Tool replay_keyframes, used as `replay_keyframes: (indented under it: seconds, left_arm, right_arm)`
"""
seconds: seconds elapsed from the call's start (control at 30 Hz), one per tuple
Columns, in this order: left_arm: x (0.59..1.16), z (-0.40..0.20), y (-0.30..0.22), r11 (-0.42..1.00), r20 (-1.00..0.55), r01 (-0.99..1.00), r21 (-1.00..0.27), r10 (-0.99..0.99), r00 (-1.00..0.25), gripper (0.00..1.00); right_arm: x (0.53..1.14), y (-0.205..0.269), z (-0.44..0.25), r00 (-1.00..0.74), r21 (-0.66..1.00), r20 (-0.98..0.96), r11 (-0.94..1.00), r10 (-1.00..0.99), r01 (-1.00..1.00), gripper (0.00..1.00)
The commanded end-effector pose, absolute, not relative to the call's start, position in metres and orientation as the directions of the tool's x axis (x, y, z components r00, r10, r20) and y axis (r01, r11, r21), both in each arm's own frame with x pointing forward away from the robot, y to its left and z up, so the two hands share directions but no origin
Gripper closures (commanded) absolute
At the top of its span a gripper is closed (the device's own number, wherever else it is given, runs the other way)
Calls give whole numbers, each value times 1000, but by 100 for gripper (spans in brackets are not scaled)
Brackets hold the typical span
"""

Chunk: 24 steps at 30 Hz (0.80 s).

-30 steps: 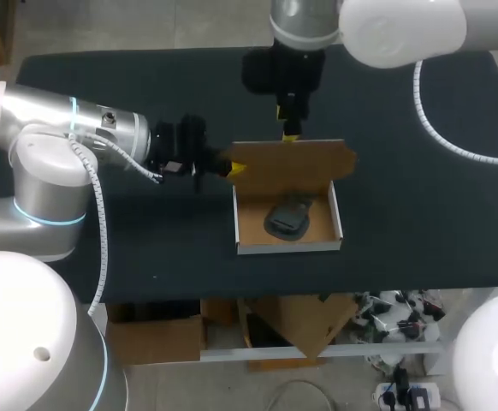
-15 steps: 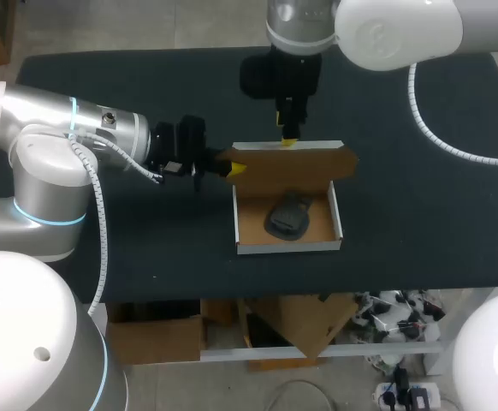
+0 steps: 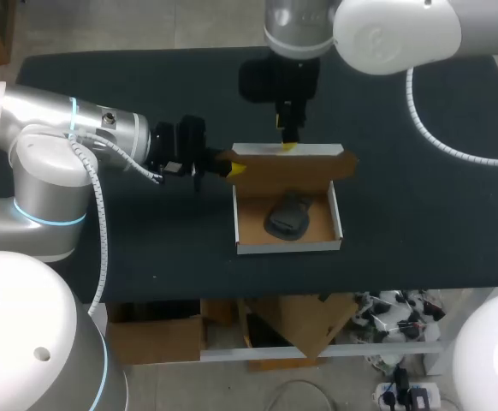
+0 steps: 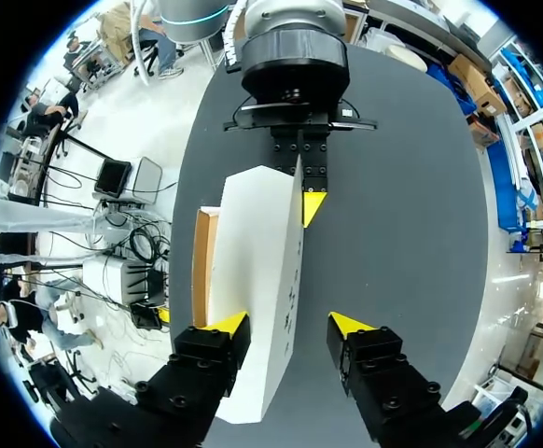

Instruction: Assemble the packaging by folding the flat box into shape, placing the metal phone stand inside, and closing the box properly

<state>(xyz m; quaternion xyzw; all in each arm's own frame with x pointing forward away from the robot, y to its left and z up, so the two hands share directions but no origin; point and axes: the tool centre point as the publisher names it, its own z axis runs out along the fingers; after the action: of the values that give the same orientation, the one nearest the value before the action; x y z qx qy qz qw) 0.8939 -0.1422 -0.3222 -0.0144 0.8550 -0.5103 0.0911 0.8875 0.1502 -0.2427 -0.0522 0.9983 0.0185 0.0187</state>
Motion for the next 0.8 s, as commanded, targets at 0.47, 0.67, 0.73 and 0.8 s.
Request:
replay_keyframes:
  seconds: [0.47,0.67,0.73,0.8]
  left_arm:
    - [894,-323,-142,477,-143,69,-876,-121,-982,100]
    - [894,-323,-142,477,-143,69,-876,-121,-982,100]
    - [894,-323,-142,477,-143,69,-876,-121,-982,100]
    - [894,-323,-142,477,-143,69,-876,-121,-982,100]
  right_arm:
    - [880,148,-240,-994,25,-48,995,-95,-97,44]
    - [877,147,-242,-995,25,-42,995,-94,-95,44]
    - [877,147,-244,-995,23,-39,995,-93,-94,44]
    - [878,148,-247,-995,19,-35,996,-90,-91,44]
